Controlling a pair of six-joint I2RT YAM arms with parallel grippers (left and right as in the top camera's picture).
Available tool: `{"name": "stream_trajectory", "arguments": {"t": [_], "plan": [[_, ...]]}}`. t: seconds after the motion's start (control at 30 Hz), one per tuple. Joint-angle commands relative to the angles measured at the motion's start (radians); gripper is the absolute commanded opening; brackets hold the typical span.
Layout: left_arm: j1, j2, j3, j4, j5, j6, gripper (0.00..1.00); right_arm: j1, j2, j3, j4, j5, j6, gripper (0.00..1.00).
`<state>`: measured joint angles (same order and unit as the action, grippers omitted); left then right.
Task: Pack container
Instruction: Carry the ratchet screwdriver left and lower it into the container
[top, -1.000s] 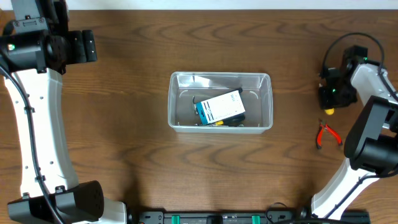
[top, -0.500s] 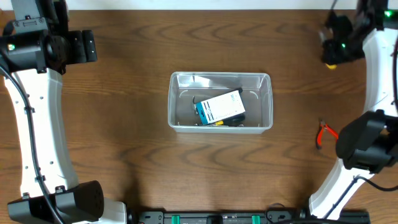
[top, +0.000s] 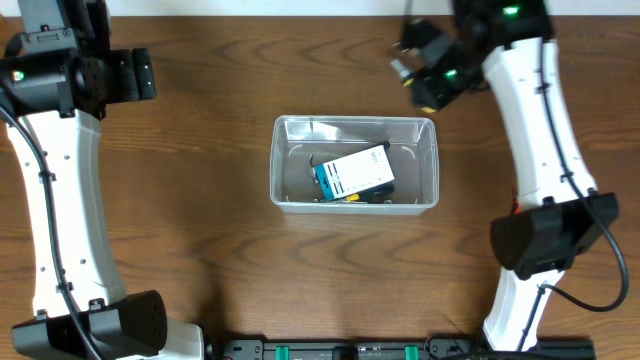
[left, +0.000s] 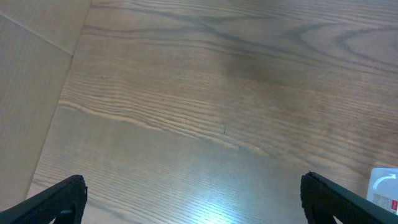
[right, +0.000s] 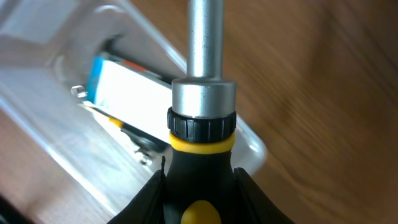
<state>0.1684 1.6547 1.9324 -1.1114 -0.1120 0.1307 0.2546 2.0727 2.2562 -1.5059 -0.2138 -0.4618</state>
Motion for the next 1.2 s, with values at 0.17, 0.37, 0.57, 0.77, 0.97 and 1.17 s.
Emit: {"name": "stream_trajectory", "arguments": {"t": [0.17,0.37,0.57,0.77,0.97,1.17], "plan": [[0.005,-0.008,0.011,-0.002,-0.005,-0.005,0.98,0.196,-0.004,0.004,-0.021,-0.022,-0.126,0.01],[0.005,-0.008,0.011,-0.002,-0.005,-0.005,0.98,0.286,-0.004,-0.123,0.012,-0.013,-0.174,0.03],[0.005,-0.008,0.011,-0.002,-0.005,-0.005,0.98,0.306,-0.004,-0.333,0.142,0.037,-0.175,0.09],[0.005,-0.008,0.011,-0.002,-0.005,-0.005,0.98,0.302,-0.004,-0.525,0.245,0.037,-0.175,0.11],[0.005,-0.008,0.011,-0.002,-0.005,-0.005,0.98,0.302,-0.004,-0.682,0.361,0.038,-0.163,0.09],[0.005,-0.008,0.011,-0.002,-0.005,-0.005,0.98,0.302,-0.004,-0.745,0.403,0.038,-0.159,0.09]]}}
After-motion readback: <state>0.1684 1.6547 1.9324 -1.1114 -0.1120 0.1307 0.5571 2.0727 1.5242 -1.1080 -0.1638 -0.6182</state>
